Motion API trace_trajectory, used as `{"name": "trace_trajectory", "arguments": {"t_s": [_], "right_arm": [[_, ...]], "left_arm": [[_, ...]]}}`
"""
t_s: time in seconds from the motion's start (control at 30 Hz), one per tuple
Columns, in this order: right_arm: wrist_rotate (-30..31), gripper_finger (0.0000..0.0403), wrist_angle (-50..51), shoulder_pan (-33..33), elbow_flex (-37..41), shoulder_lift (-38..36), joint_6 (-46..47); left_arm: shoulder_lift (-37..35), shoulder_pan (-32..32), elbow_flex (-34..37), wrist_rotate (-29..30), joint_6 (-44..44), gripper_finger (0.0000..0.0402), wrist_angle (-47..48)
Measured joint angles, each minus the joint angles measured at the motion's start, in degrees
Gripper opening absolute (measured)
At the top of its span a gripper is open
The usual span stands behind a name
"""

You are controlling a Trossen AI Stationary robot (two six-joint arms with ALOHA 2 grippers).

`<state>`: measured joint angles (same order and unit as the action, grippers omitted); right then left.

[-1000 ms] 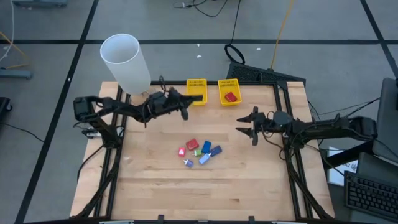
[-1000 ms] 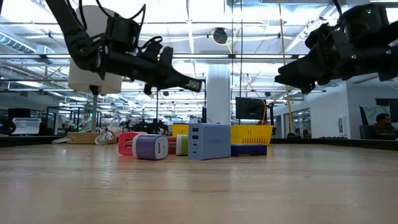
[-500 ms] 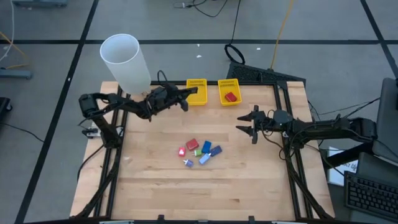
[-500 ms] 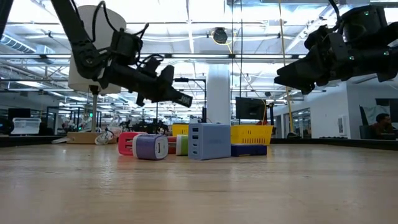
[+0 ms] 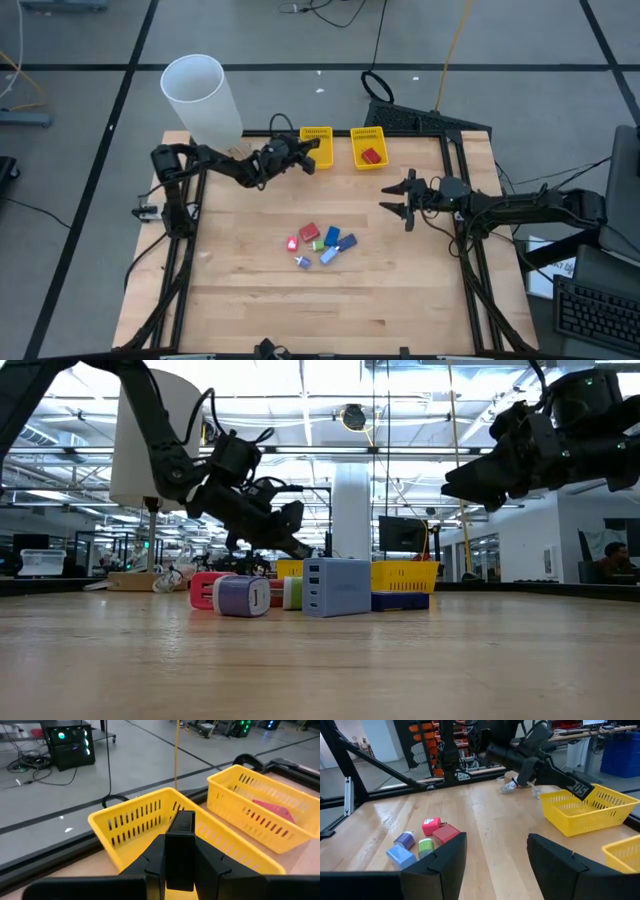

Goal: Pick & Place Office items
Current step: Put the black digital clock into the left yellow bin, then put the pink charger adapter into the right yellow bin

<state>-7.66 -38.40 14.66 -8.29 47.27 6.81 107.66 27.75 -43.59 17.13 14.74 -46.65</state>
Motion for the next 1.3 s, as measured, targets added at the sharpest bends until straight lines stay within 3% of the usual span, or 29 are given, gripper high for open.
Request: {"name": "trace_trajectory", "arguments": {"t_s": [0.5, 0.67, 0.93, 1.13, 1.3], "right_arm": [[0.1, 0.0196, 0.6, 0.0, 0.0, 0.0, 0.0], [0.1, 0.0196, 1.0, 0.0, 0.0, 0.0, -0.4], [0.1, 0.0196, 1.0, 0.0, 0.0, 0.0, -0.4], [0.1, 0.0196, 1.3, 0.0, 0.0, 0.0, -0.4], [0.1, 0.0196, 1.8, 0.0, 0.0, 0.1, -0.4]], "left_arm": [[0.0, 0.0, -0.1, 0.0, 0.1, 0.0069, -0.1], [0.0, 0.0, -0.1, 2.9, 2.3, 0.0110, -0.1], [-0.6, 0.0, -0.1, 2.1, 2.2, 0.0183, 0.3], [-8.4, -0.1, 0.0, -4.4, -0.8, 0.0214, 4.1], [-20.4, -0.1, 0.0, -10.8, -0.3, 0.0222, 17.8]]}}
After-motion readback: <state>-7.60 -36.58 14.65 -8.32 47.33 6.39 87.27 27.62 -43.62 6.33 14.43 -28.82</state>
